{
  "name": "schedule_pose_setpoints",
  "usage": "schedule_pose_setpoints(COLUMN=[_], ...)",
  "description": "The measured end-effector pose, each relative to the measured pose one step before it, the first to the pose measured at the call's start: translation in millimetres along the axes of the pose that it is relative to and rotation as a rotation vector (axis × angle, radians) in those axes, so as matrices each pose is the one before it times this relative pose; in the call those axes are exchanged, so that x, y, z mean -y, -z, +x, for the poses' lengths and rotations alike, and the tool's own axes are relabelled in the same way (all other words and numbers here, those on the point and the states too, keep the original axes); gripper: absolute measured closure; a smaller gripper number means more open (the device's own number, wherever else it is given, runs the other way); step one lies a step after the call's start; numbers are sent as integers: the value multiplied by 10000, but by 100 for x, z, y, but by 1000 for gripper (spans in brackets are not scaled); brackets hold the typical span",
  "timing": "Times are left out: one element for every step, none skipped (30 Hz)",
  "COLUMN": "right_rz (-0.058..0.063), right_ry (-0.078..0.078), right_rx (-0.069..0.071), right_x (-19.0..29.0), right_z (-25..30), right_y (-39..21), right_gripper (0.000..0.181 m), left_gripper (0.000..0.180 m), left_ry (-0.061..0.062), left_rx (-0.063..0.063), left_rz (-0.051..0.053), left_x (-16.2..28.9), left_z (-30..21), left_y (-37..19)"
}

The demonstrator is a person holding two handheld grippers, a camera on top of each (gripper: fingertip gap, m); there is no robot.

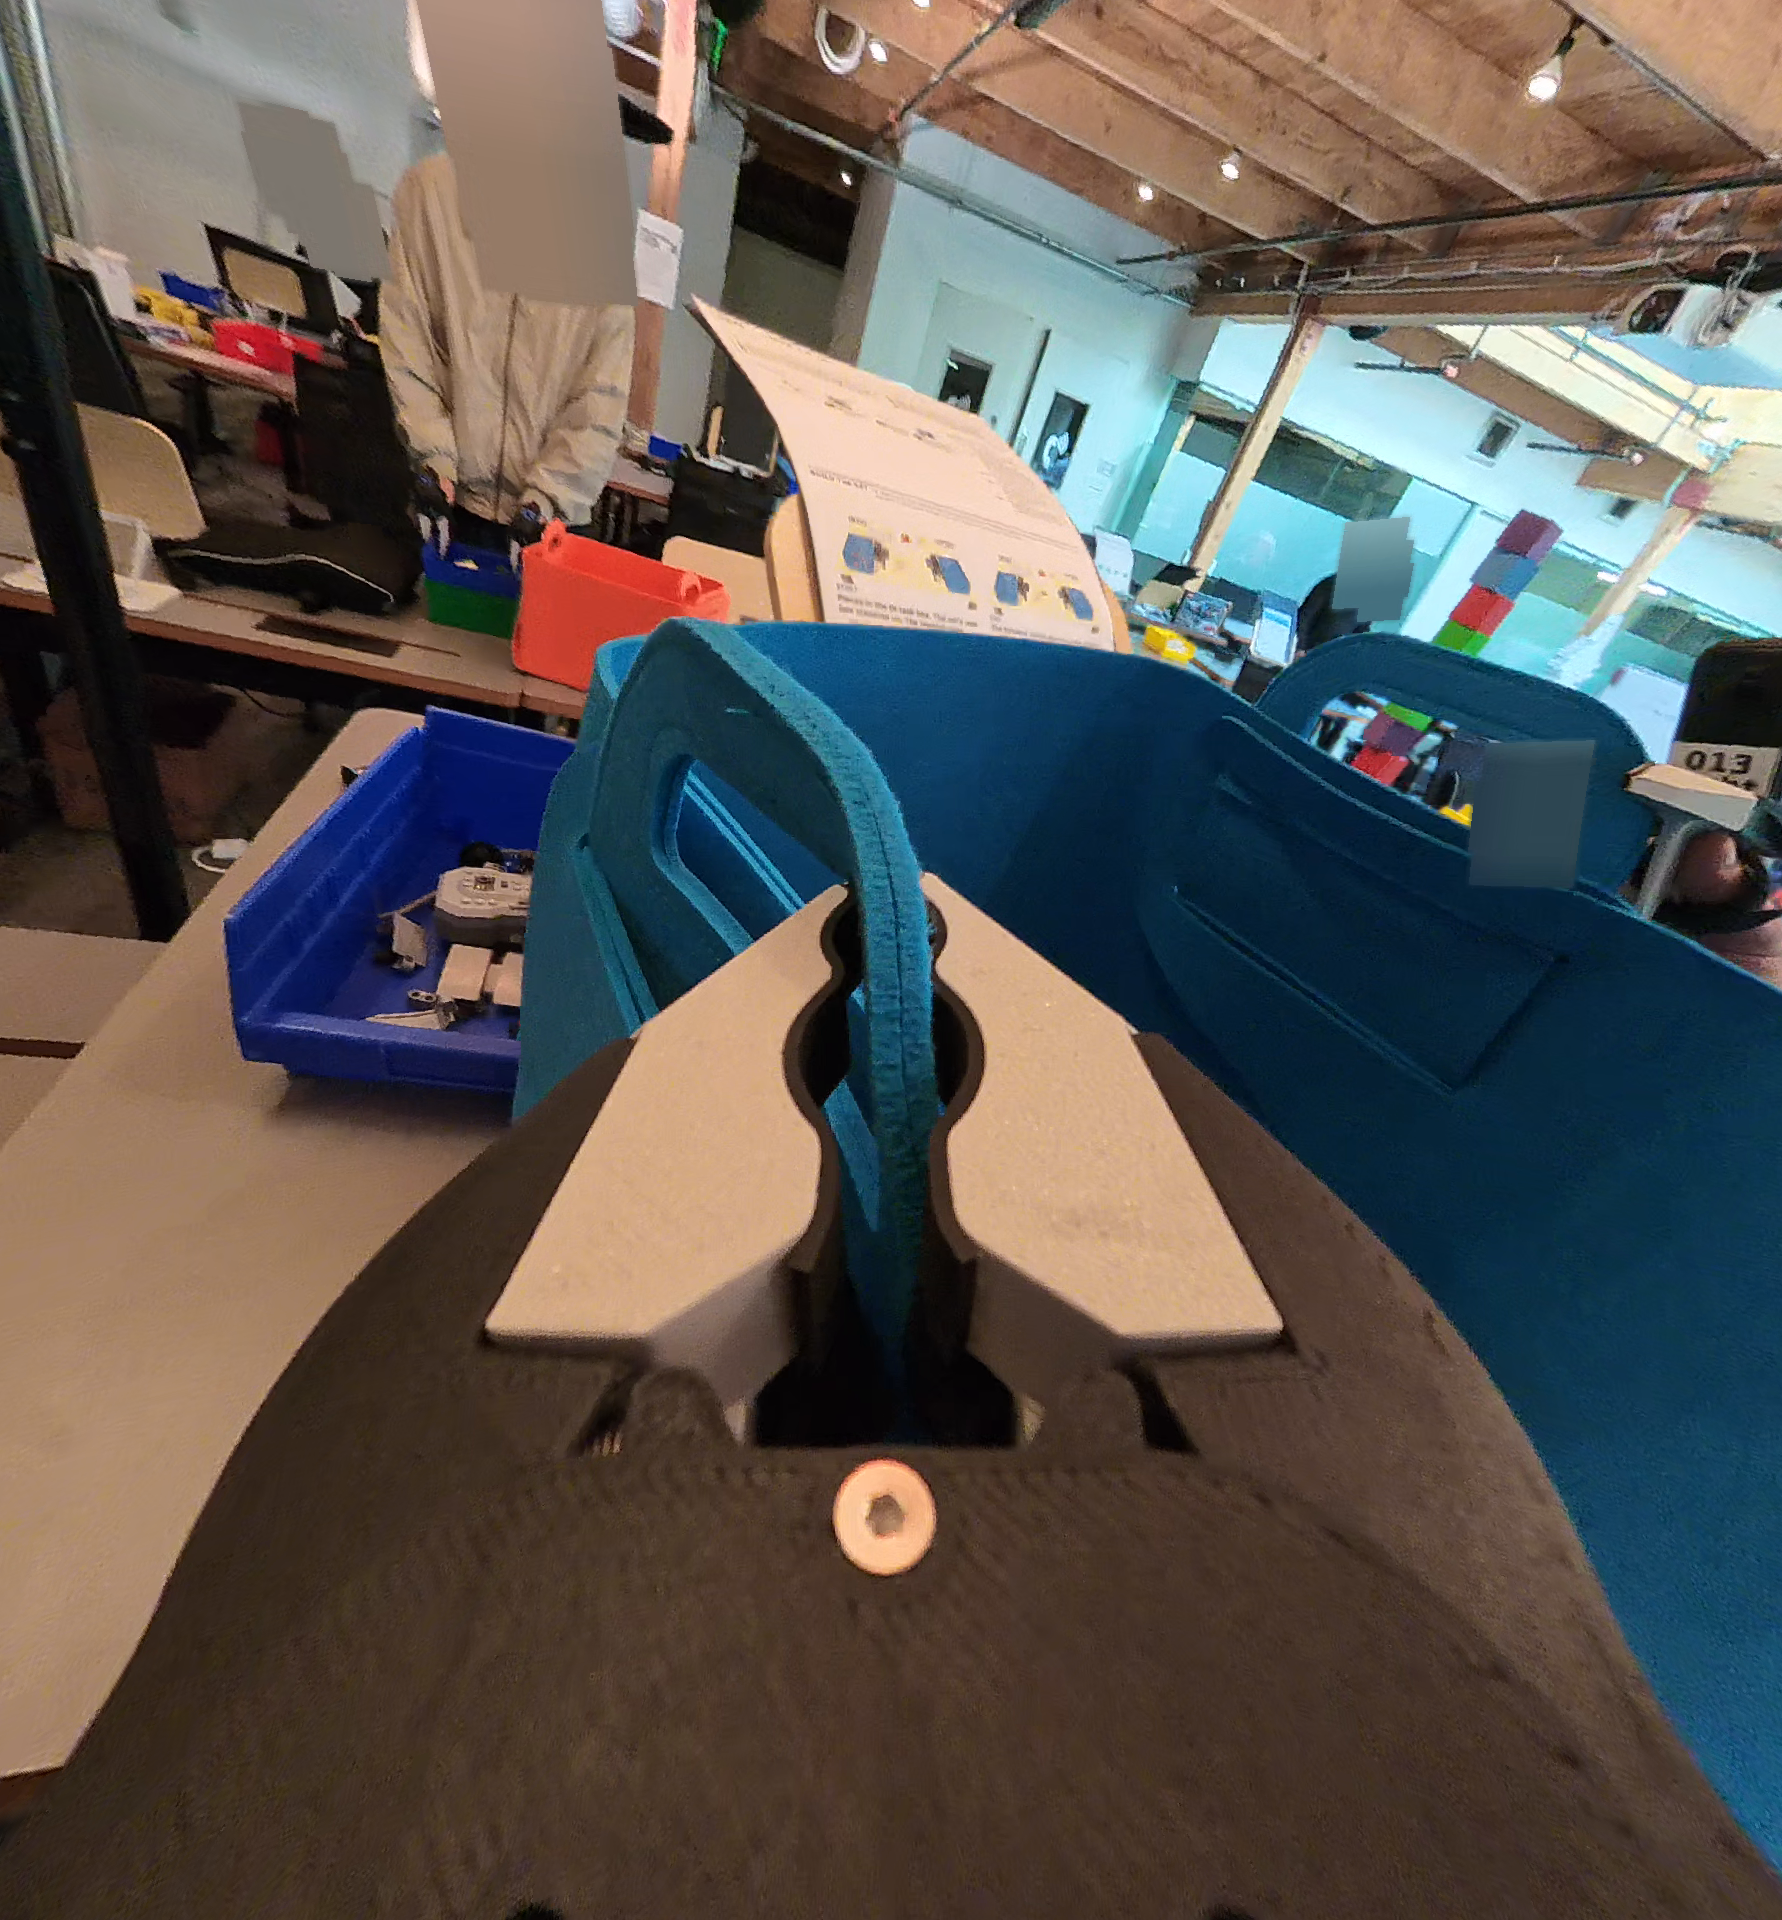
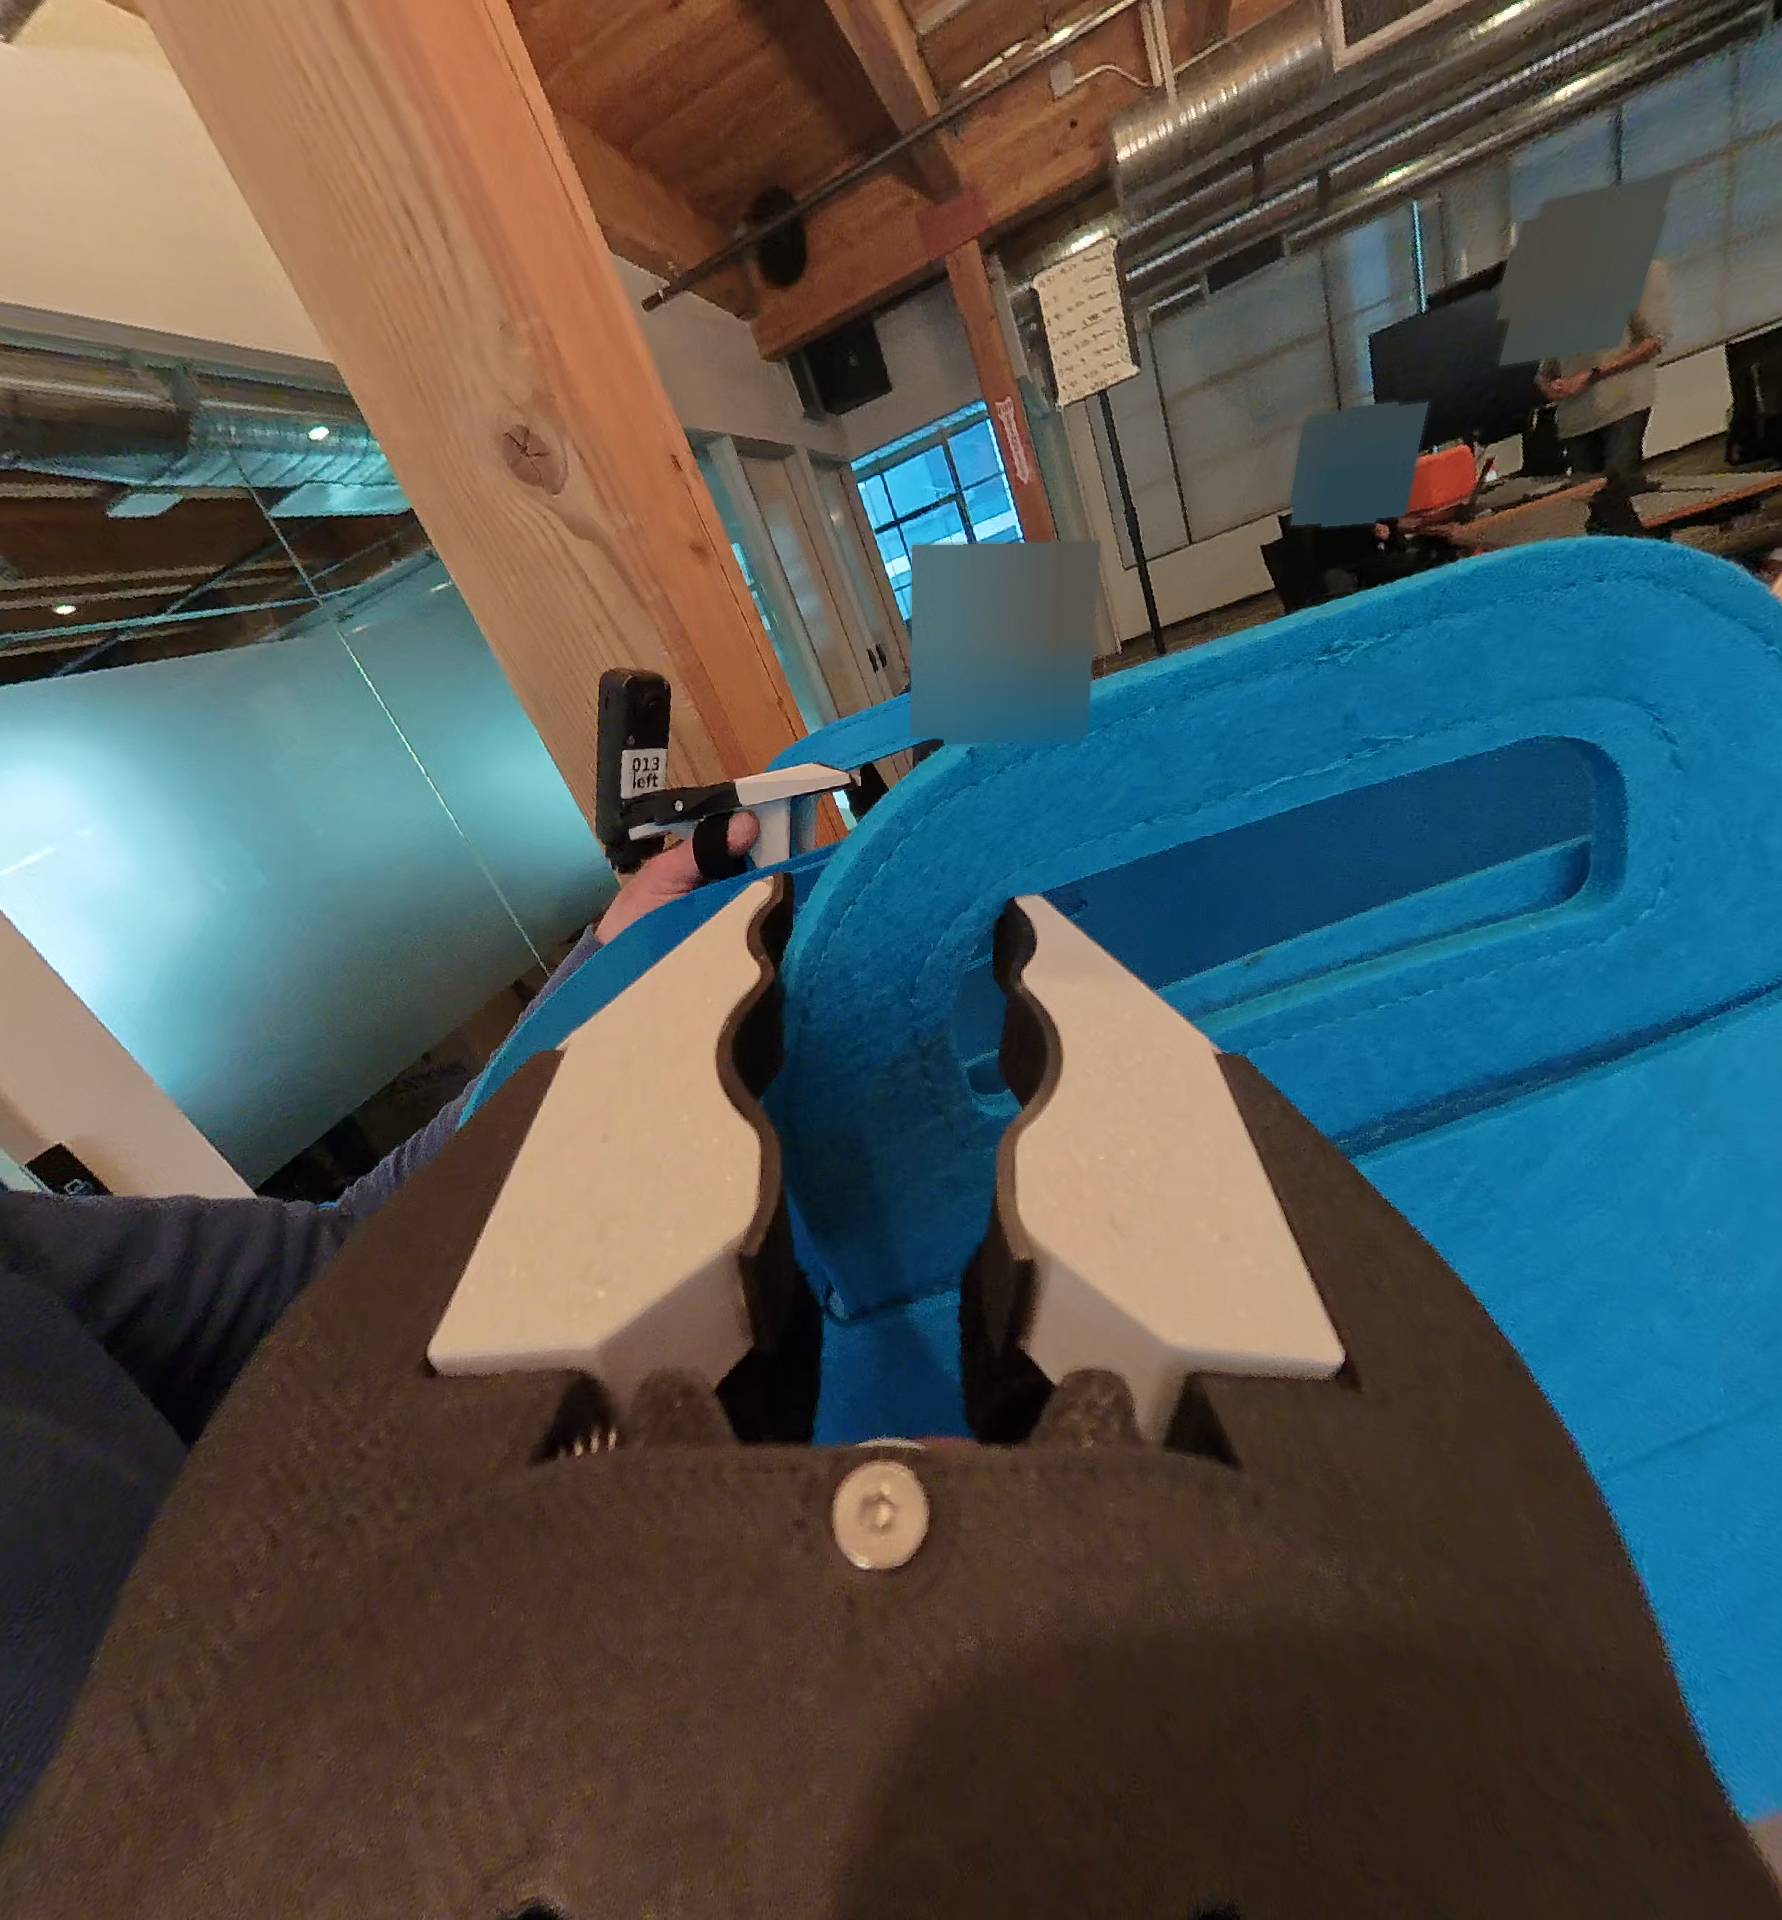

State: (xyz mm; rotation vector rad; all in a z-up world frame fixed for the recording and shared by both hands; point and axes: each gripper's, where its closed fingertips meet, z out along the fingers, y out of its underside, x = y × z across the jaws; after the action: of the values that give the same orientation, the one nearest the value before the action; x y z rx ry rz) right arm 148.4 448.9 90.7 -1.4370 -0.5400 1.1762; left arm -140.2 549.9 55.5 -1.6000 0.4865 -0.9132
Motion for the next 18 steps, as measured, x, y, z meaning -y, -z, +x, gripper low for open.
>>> schedule_pose_setpoints(right_rz=[71,34,43,85,87,88,77,78,70,69,78,102,93,42,-31,-78,-72,-17], right_ry=[50,103,96,95,91,85,68,32,16,35,15,-21,-18,20,8,-30,-33,-36], right_rx=[58,89,134,140,146,192,230,224,230,267,296,283,283,329,351,337,320,296], right_x=[35,-15,22,135,200,270,311,340,356,375,386,403,365,255,121,11,-16,6], right_z=[-333,-384,-438,-461,-477,-563,-619,-626,-645,-706,-749,-729,-756,-868,-928,-911,-890,-852], right_y=[101,88,99,135,155,169,147,124,89,91,84,75,42,8,-69,-100,-126,-148], right_gripper=[145,144,145,145,145,145,145,145,145,144,144,144,144,144,144,144,144,144], left_gripper=[178,178,178,178,179,179,179,179,179,179,179,179,179,179,179,179,179,179], left_ry=[-19,-117,-120,-111,-102,-80,-46,-44,-116,-171,-196,-180,-148,-107,-93,-58,15,68], left_rx=[83,116,135,92,59,50,88,74,61,106,158,131,148,162,213,231,263,286], left_rz=[194,169,151,163,170,158,187,207,165,137,126,141,172,154,152,174,206,212], left_x=[144,162,204,242,256,263,340,394,364,384,398,443,458,414,379,362,358,293], left_z=[459,476,483,604,706,790,778,853,993,1023,1013,1117,1153,1193,1112,1028,910,796], left_y=[318,376,446,471,485,495,548,581,624,672,728,831,922,1029,1159,1299,1409,1479])
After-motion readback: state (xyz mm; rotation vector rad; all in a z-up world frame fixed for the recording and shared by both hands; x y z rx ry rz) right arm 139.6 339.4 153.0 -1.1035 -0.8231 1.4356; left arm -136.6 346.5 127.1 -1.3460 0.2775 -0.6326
